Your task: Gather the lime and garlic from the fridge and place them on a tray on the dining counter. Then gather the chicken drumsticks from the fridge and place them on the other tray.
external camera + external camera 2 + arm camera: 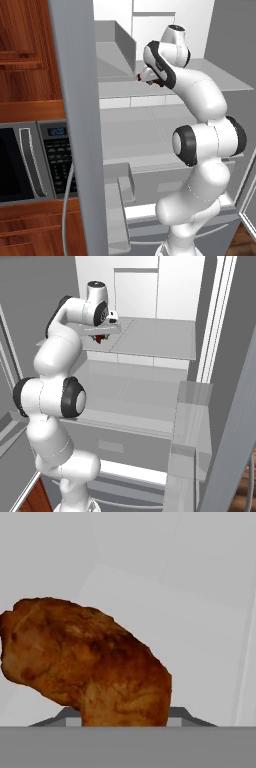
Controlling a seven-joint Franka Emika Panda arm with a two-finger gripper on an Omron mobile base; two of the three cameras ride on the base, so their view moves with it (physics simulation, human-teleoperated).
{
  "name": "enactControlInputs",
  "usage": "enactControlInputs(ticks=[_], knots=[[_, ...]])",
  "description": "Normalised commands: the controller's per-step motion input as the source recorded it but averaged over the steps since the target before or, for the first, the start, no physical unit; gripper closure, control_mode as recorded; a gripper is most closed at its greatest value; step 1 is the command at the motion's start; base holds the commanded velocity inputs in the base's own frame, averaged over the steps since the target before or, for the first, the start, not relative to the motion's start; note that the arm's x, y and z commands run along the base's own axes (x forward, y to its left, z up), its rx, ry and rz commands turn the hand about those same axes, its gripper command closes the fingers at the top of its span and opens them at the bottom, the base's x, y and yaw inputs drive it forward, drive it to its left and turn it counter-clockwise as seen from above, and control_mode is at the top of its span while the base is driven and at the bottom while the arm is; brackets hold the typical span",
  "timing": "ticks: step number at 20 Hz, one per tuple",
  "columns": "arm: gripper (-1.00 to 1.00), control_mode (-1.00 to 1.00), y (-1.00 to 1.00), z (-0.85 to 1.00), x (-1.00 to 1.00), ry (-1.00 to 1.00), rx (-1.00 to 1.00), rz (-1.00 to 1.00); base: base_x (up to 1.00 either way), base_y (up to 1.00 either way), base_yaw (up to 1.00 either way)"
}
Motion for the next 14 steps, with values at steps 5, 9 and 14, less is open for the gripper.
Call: enactControlInputs(ticks=[5, 9, 14], knots=[[1.0, -1.0, 0.0, -0.01, -0.04, -0.16, 0.03, 0.0, 0.0, 0.0, 0.0], [1.0, -1.0, 0.0, 0.0, -0.14, -0.19, 0.02, 0.0, 0.0, 0.0, 0.0], [1.0, -1.0, 0.0, 0.08, -0.29, -0.19, 0.0, 0.0, 0.0, 0.0, 0.0]])
